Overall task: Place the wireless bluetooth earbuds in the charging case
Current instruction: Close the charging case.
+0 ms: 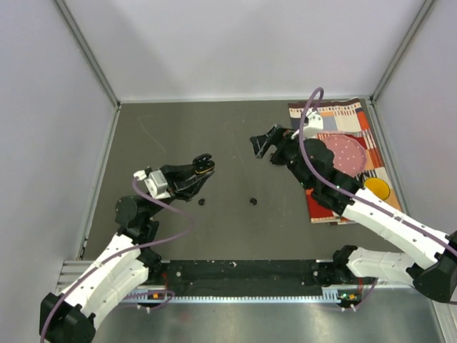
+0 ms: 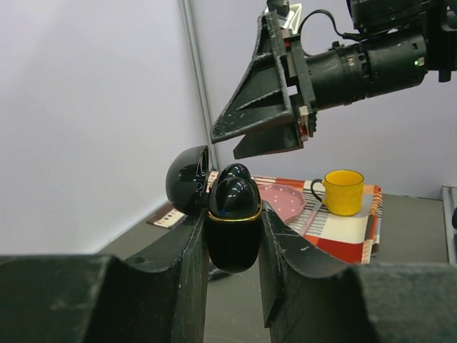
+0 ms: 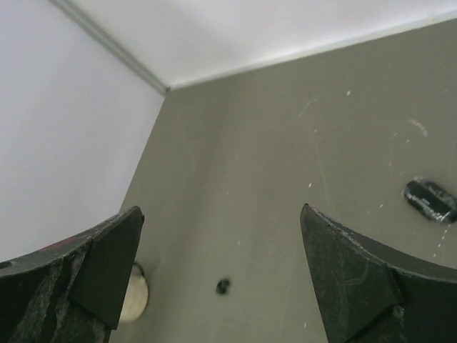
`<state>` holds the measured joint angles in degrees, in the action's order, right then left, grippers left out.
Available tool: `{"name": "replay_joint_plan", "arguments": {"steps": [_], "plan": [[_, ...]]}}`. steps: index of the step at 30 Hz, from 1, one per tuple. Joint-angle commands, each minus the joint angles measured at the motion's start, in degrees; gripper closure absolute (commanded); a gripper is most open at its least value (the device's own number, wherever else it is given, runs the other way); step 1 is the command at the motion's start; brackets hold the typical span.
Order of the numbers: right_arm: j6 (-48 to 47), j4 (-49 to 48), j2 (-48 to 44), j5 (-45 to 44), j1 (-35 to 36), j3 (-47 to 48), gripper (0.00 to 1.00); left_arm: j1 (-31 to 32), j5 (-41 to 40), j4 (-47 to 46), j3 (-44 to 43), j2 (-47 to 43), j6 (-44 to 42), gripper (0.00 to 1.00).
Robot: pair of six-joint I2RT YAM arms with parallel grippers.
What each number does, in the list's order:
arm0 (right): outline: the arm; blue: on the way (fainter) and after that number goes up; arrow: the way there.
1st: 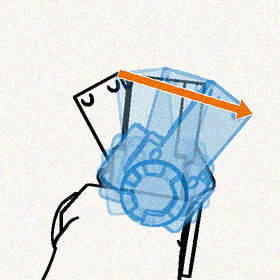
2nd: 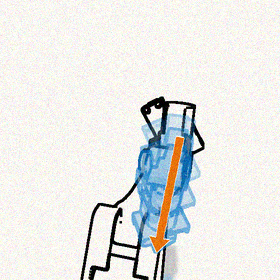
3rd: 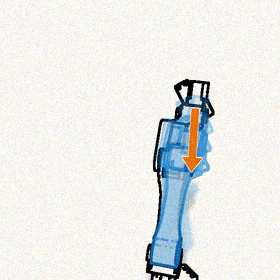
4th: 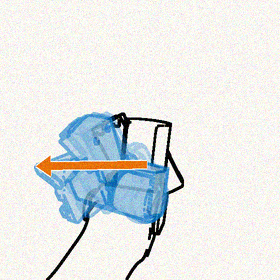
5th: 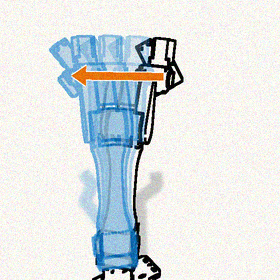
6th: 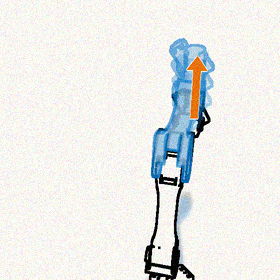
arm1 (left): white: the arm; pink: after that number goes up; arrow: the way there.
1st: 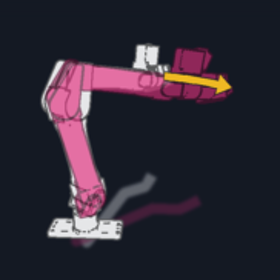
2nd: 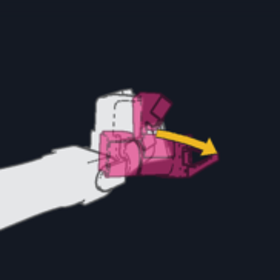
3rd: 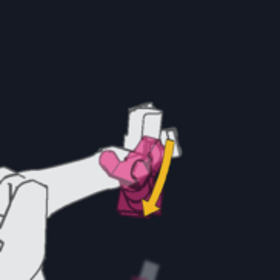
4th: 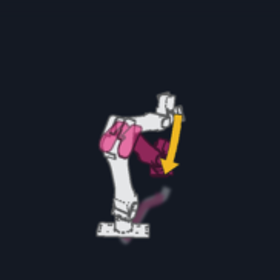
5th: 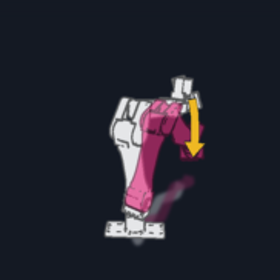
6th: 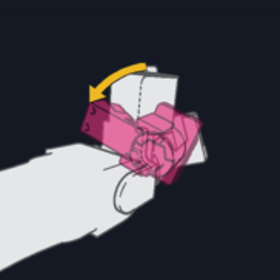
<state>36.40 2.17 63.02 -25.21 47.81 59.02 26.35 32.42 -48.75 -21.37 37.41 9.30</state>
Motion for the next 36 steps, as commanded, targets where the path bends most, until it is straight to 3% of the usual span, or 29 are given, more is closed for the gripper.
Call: {"name": "replay_joint_plan", "arguments": {"steps": [1, 6, 10, 22, 36], "plan": [[-1.50, 0.37, -3.96, 12.34, -1.22, -1.46, 0.08, 0.28, 2.81, -0.91, -2.89, 1.70, 2.56, 1.00], [-5.98, 2.56, -1.07, 22.56, -3.87, 1.87, 0.01, 0.28, 6.94, -1.61, -4.29, 4.07, 3.44, 1.00], [-7.49, 8.09, 3.32, 26.34, -4.04, 7.41, 0.01, 0.28, 11.42, -3.19, -5.79, 7.23, 5.11, 1.00], [-2.39, 6.44, 9.22, 31.53, -3.95, 9.35, 0.01, 1.16, 19.77, -5.39, -7.11, 13.21, 7.40, 1.00], [-1.07, 5.30, 14.23, 35.49, -3.95, 10.94, 0.01, 3.18, 21.36, -4.51, -8.96, 18.40, 6.09, 1.00]]}}
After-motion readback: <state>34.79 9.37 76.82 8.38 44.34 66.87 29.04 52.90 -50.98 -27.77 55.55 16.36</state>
